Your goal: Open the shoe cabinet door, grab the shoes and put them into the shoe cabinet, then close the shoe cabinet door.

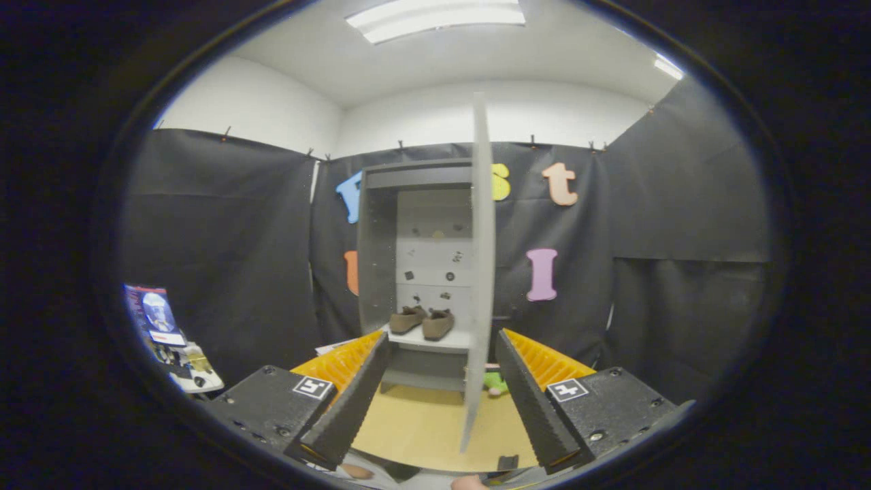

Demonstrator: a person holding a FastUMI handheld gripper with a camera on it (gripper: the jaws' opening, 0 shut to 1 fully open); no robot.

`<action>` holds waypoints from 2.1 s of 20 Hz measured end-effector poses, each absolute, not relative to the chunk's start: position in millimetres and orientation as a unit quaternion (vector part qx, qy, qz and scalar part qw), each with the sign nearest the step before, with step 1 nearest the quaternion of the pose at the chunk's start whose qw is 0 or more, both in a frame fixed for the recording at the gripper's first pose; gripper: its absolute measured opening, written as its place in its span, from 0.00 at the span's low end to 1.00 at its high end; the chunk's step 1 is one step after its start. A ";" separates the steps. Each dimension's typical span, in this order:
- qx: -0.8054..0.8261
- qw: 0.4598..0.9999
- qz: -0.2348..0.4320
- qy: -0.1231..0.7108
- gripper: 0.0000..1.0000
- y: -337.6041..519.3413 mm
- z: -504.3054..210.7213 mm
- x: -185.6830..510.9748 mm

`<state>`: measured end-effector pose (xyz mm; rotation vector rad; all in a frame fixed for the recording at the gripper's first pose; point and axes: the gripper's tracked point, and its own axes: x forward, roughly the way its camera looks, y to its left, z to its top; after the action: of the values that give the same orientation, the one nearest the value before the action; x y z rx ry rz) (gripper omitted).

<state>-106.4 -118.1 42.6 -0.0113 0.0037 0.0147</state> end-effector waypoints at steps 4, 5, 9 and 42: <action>-0.009 0.996 -0.087 0.000 0.99 -212.6 43.7 -121.2; -0.006 0.995 -0.104 0.000 0.99 -233.2 44.9 -123.3; 0.006 0.991 -0.132 0.002 0.99 -304.7 44.8 -103.7; 0.010 0.997 -0.074 0.029 0.92 -191.2 5.4 70.3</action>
<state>70.3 -191.2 5.4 0.0208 0.0576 -0.1476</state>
